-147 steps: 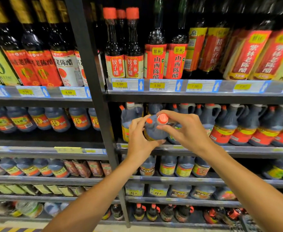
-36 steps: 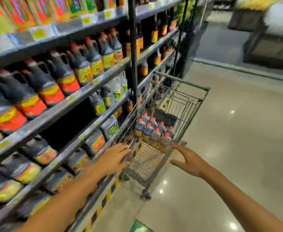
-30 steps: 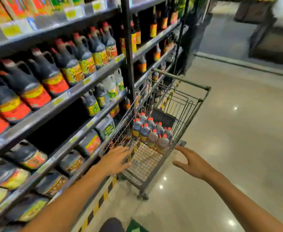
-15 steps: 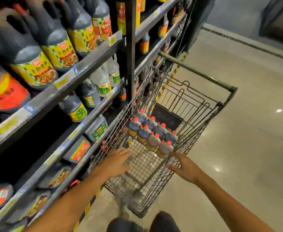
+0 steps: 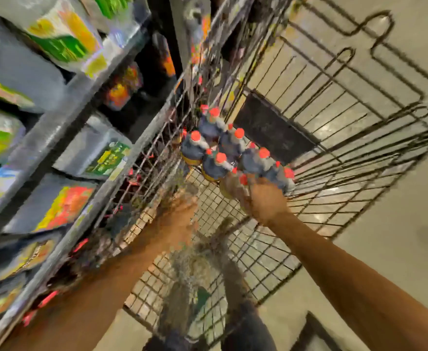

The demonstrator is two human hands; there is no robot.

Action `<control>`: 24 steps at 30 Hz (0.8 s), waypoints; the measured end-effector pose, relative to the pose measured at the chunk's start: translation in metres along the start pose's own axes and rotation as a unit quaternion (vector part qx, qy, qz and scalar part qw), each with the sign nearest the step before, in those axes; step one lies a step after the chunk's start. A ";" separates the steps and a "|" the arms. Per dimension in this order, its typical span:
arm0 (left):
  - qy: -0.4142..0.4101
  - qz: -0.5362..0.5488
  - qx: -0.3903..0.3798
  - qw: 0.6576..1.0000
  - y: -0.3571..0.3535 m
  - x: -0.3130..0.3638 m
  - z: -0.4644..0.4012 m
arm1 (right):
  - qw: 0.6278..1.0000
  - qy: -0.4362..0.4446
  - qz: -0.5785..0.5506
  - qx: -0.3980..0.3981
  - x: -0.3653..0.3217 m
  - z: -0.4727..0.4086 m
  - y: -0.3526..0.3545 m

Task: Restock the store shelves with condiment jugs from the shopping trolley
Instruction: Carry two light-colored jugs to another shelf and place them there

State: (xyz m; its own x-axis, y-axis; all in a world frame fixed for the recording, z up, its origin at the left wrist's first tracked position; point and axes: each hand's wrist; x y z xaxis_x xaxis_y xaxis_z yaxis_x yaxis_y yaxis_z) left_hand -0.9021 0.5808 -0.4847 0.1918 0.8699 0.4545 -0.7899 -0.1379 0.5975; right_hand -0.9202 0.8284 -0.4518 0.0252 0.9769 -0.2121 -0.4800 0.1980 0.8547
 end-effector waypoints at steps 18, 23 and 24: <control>0.025 0.195 0.001 0.981 -0.018 0.002 -0.032 | 0.999 0.008 0.027 -0.025 0.007 -0.019 -0.019; 0.014 0.376 -0.029 0.926 0.009 0.013 -0.026 | 0.984 0.110 -0.124 -0.068 0.000 -0.006 0.028; -0.007 0.389 -0.035 0.921 0.009 0.011 -0.024 | 0.978 0.124 -0.149 -0.083 -0.004 -0.006 0.036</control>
State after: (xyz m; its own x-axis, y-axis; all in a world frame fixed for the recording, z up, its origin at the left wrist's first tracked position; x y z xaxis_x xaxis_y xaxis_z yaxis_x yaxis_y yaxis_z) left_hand -0.9215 0.6008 -0.4900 -0.4405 0.5146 0.7356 -0.7275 -0.6847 0.0434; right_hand -0.9433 0.8313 -0.4231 -0.0187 0.8247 -0.5653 -0.6194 0.4343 0.6540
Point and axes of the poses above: each hand's wrist, its own z-axis away from the middle knuckle, its own y-axis out of the back of the hand, x = y × z, and after that the axes turned 3 degrees about -y, right-handed
